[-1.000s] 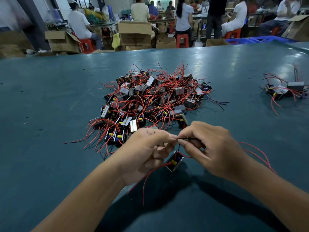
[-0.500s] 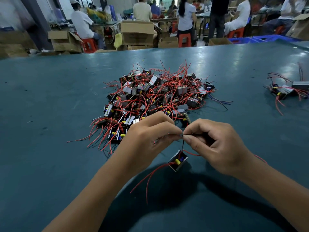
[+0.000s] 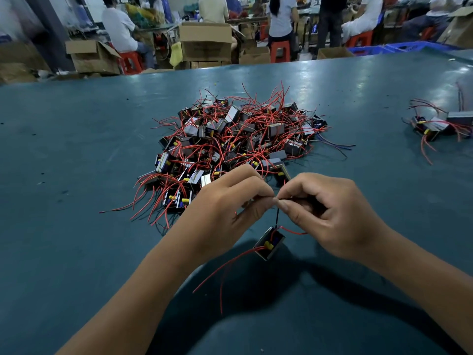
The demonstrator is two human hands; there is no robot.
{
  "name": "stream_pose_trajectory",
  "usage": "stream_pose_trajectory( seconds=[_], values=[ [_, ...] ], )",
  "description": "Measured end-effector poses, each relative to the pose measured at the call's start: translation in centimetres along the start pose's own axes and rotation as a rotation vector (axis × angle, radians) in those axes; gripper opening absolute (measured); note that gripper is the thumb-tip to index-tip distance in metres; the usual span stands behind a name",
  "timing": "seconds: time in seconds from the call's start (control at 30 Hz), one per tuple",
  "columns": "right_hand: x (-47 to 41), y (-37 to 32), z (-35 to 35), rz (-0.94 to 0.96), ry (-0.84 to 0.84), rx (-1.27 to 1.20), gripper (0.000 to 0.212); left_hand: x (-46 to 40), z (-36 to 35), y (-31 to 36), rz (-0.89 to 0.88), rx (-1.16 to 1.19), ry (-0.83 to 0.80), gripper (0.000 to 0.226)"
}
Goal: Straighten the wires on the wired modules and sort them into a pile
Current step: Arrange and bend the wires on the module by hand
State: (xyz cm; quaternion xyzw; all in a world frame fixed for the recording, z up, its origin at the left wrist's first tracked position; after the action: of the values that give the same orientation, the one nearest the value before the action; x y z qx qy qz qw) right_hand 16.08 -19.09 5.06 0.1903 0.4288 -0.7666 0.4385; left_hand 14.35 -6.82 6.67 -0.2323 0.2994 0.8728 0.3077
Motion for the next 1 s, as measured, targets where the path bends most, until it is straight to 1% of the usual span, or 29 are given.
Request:
stream_pose_trajectory(
  seconds=[0.1, 0.2, 0.23, 0.27, 0.33, 0.43, 0.5, 0.57, 0.63, 0.7, 0.73, 0.87, 0.93, 1.0],
  values=[
    [0.0, -0.4, 0.1, 0.042, -0.005, 0.102, 0.003, 0.0, -0.8, -0.4, 0.098, 0.056, -0.055, 0.012],
    [0.1, -0.6, 0.1, 0.061, 0.006, 0.127, 0.011, 0.1, -1.4, -0.8, 0.196, 0.119, -0.095, 0.016],
    [0.1, -0.6, 0.2, 0.064, 0.009, 0.134, 0.011, 0.2, -1.6, -1.2, 0.246, 0.156, -0.108, 0.017],
    [0.1, -0.6, 0.2, 0.066, 0.011, 0.141, 0.008, 0.3, -1.9, -1.7, 0.311, 0.215, -0.131, 0.019],
    [0.1, -0.6, 0.1, 0.068, 0.01, 0.173, 0.002, 0.8, -2.7, -2.7, 0.458, 0.409, -0.199, 0.021],
    [0.1, -0.7, -0.1, 0.074, -0.001, 0.22, 0.002, 1.5, -4.0, -3.7, 0.664, 0.721, -0.265, 0.024],
    [0.1, -0.7, -0.2, 0.075, -0.01, 0.222, 0.004, 2.1, -4.7, -4.0, 0.795, 0.899, -0.299, 0.024],
    [0.0, -1.1, -0.4, 0.105, -0.023, 0.247, 0.012, 2.7, -5.4, -3.8, 0.901, 1.039, -0.363, 0.023],
    [-0.1, -1.6, -0.6, 0.154, -0.036, 0.275, 0.018, 3.3, -6.1, -3.6, 1.008, 1.141, -0.445, 0.028],
    [-0.2, -2.0, -0.7, 0.204, -0.045, 0.311, 0.019, 3.9, -6.6, -3.5, 1.108, 1.234, -0.486, 0.033],
    [-0.2, -2.2, -0.8, 0.225, -0.048, 0.329, 0.019, 4.0, -6.7, -3.4, 1.142, 1.278, -0.494, 0.031],
    [-0.4, -3.1, -0.8, 0.307, -0.057, 0.426, 0.02, 4.2, -7.0, -2.9, 1.227, 1.412, -0.516, 0.012],
    [-0.4, -3.1, -0.8, 0.307, -0.067, 0.438, 0.018, 4.3, -6.9, -3.0, 1.223, 1.388, -0.515, 0.015],
    [-0.4, -2.2, -0.7, 0.214, -0.061, 0.337, 0.015, 4.0, -6.6, -3.5, 1.159, 1.254, -0.475, 0.027]
  ],
)
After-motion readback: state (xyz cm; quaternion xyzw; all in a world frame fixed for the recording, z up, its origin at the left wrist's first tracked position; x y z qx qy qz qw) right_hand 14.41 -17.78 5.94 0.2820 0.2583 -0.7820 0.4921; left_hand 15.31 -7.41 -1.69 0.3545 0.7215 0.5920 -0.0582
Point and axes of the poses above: each hand's wrist, its own x-axis away from the middle knuckle, its own z-axis out of the back of the hand, y = z × x, the point moved 9 cm from there along -x, towards the middle knuckle, and after that the axes turned 9 degrees about z, right-handed, at the moved point
